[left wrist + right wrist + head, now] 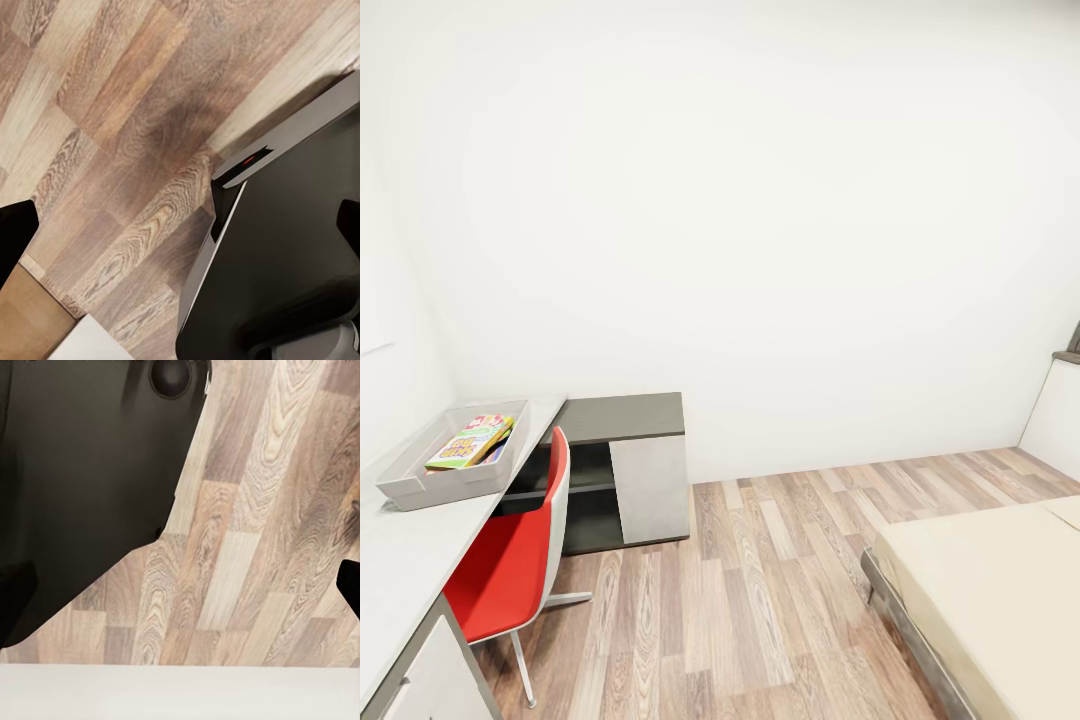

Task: Put all the toys in the child's room - the three board games (two on the bed and one on the table), the two jigsaw puzzles on the table, and the tennis ball on the table - inside the toy box on the table in the child's room.

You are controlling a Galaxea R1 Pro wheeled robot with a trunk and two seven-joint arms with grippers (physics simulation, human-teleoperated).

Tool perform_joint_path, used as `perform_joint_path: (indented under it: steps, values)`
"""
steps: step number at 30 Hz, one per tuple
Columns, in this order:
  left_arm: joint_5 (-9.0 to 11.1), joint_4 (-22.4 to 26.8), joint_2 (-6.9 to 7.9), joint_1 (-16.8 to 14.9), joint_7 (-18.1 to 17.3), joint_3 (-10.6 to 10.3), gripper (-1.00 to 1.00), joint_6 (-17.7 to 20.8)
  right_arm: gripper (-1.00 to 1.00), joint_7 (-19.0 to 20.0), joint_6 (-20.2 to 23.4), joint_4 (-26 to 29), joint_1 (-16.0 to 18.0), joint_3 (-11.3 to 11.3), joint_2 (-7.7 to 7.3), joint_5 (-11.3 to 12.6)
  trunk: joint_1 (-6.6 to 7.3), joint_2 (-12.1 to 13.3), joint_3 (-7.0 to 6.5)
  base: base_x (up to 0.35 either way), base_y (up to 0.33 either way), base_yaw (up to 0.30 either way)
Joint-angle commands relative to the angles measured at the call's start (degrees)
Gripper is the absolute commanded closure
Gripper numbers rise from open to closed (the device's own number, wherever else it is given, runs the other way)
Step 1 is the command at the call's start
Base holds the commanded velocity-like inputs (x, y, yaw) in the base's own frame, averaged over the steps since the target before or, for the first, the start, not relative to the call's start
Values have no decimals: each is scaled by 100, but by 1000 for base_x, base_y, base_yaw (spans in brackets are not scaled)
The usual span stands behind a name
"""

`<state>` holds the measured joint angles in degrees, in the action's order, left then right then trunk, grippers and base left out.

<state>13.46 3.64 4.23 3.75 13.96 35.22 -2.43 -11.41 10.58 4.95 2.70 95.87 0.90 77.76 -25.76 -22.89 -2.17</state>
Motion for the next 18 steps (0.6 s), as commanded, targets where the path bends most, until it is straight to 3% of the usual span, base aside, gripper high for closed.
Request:
perform_joint_path:
  steps: [1,18]
  values:
    - [61,5,-1,3,11,-33,-100,-14,-100,-37,25,15,3,36,-2,27,-2,-3,0,0,0,0]
    - [61,5,-1,3,11,-33,-100,-13,-100,-37,6,15,3,37,-2,25,-2,-3,0,0,0,0]
